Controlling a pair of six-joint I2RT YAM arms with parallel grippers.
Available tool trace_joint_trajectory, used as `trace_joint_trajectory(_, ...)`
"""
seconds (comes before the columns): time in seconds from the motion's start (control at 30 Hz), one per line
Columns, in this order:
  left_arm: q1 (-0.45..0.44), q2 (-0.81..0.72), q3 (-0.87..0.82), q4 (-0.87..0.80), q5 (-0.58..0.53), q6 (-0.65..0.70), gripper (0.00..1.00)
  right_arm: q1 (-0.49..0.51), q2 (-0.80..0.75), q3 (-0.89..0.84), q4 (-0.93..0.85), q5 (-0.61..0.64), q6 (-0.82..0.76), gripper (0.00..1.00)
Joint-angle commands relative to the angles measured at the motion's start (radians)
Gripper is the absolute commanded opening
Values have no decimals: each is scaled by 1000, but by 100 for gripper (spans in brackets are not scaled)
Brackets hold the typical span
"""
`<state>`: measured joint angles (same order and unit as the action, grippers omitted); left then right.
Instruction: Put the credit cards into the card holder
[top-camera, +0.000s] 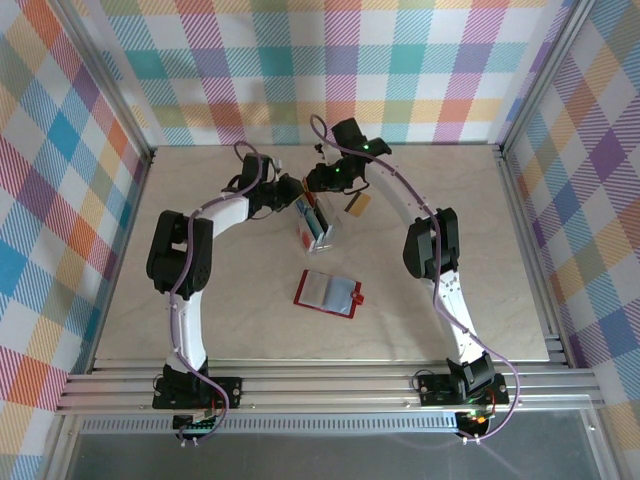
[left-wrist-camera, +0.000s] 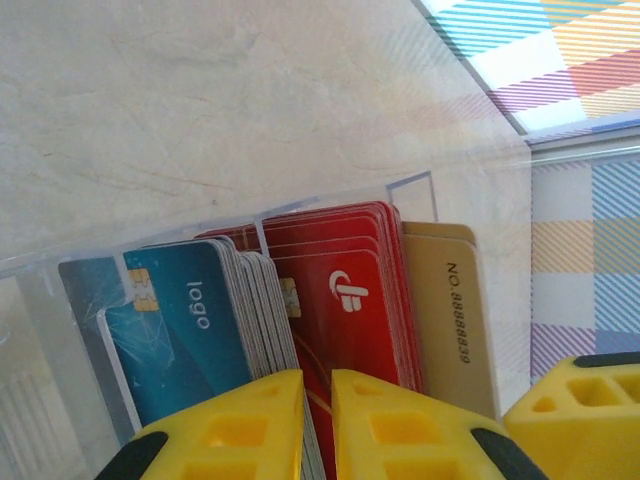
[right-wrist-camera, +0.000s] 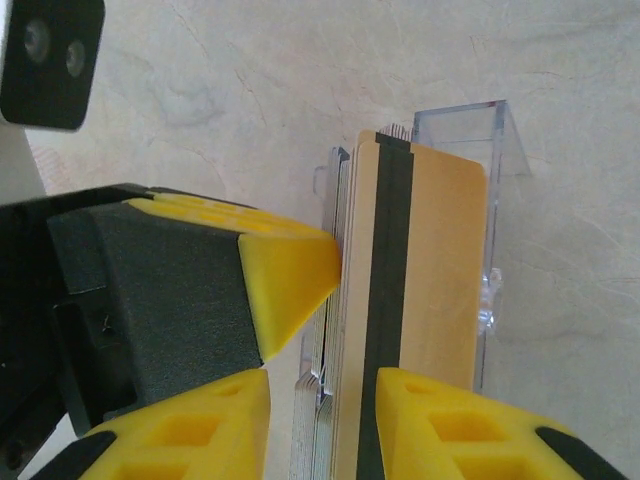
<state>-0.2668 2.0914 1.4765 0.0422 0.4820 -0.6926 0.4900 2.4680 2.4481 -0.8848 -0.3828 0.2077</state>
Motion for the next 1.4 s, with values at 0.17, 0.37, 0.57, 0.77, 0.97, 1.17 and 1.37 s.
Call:
trace_joint_trajectory(0.17, 5, 43, 75, -28, 61, -17, 16, -4, 19, 18, -25, -35, -10, 31)
trace_joint_trajectory(0.37, -10, 67, 110, -63, 57, 8, 17, -4, 8, 16, -28, -24, -7, 21)
trace_joint_trajectory(0.57, -25, 79, 133, -110, 26, 48, 18, -4, -7, 15, -29, -21, -5, 14)
trace_joint_trajectory(0.77, -40, 82, 156, -162, -16, 91, 18, -4, -20, 14, -34, -12, -4, 12)
trace_joint_trajectory(0.97, -48, 80, 165, -183, -37, 108, 18, -7, -29, 14, -36, -4, -3, 4)
trace_joint_trajectory(1.17, -49, 79, 166, -193, -48, 113, 18, -12, -38, 14, -39, -1, 2, 0)
trace_joint_trajectory(1.37, -49, 70, 167, -200, -37, 115, 18, -22, -48, 12, -45, 31, 25, 0)
